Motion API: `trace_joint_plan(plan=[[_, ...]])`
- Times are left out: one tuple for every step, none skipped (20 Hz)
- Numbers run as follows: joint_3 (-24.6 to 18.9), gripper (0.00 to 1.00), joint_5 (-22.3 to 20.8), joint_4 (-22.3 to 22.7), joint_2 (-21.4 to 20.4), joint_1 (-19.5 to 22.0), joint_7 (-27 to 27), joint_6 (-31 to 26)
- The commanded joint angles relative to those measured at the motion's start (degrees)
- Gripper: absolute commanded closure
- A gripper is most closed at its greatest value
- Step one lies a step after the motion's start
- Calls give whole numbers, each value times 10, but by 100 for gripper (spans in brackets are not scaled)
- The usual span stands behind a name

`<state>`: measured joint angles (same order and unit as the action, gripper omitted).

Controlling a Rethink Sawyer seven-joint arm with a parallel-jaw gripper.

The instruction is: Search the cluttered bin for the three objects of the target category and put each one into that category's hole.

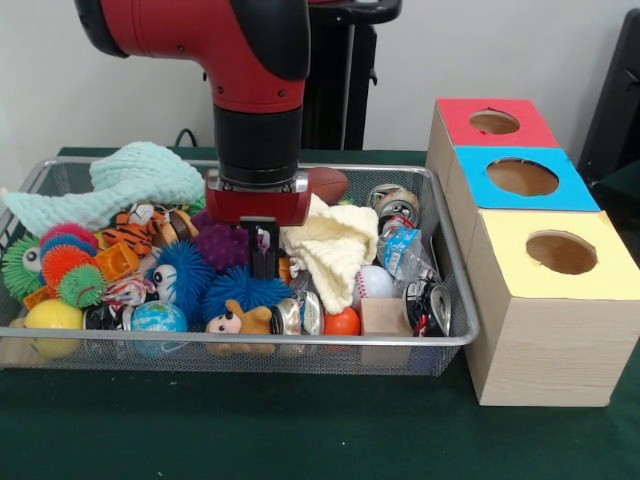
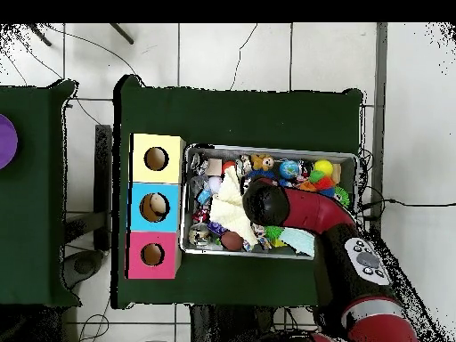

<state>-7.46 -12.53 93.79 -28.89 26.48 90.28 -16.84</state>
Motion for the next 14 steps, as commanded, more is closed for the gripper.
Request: trace_joint_plan(plan=[[34, 100, 55, -21, 22, -22, 162, 13], [38, 100, 63, -21, 23, -25, 167, 18], [38, 100, 74, -20, 24, -25, 170, 19], [40, 100, 83, -18, 25, -27, 174, 22], [43, 100, 92, -16, 26, -28, 179, 25], [48, 100, 100, -13, 26, -32, 184, 31], [52, 100, 107, -10, 27, -35, 187, 34], [58, 100, 113, -9, 28, -39, 188, 36], [63, 100, 120, -6, 30, -42, 192, 42], [70, 100, 127, -2, 32, -47, 199, 51], [74, 100, 134, 1, 34, -49, 204, 61], [77, 100, 140, 3, 36, -51, 206, 67], [80, 100, 147, 4, 39, -53, 212, 73], [83, 100, 155, 5, 43, -55, 218, 79]])
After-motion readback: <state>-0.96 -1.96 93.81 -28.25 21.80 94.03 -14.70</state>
